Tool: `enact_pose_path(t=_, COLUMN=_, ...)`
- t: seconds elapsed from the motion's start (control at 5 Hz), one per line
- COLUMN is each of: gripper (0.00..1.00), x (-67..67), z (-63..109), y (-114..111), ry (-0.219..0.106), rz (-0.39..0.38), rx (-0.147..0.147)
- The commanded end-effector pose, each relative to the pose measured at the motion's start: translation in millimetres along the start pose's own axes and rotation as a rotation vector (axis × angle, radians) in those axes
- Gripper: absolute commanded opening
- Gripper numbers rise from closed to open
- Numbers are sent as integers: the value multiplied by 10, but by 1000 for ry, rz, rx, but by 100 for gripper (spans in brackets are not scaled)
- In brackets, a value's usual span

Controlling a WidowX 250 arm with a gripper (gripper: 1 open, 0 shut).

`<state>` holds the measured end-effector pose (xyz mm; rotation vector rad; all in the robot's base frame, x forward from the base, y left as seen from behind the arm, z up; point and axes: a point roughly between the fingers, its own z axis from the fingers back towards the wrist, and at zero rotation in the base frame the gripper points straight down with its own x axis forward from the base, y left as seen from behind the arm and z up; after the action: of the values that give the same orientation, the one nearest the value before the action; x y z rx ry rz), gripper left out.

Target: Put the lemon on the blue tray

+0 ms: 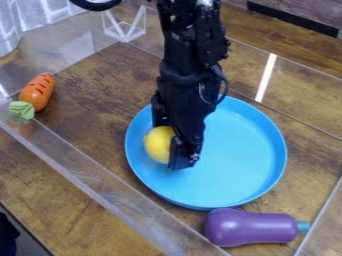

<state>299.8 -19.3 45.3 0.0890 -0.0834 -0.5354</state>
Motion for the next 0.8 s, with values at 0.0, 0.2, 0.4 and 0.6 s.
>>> enact_pose_path(t=0.0, gripper=100, x=72, z=227, y=44, ry=-57, rz=2, rx=38)
enact_pose_path(t=0.2, gripper=0, x=69, z=275, y=52, ry=-52, rz=6, rx=46)
enact_pose_path(t=0.4, gripper=0, x=83, z=376, y=75, ry=-45, rz=22, rx=59)
enact_pose_path(t=0.6, gripper=0, x=86, z=458, y=101, ry=-31, rz=19, rx=74)
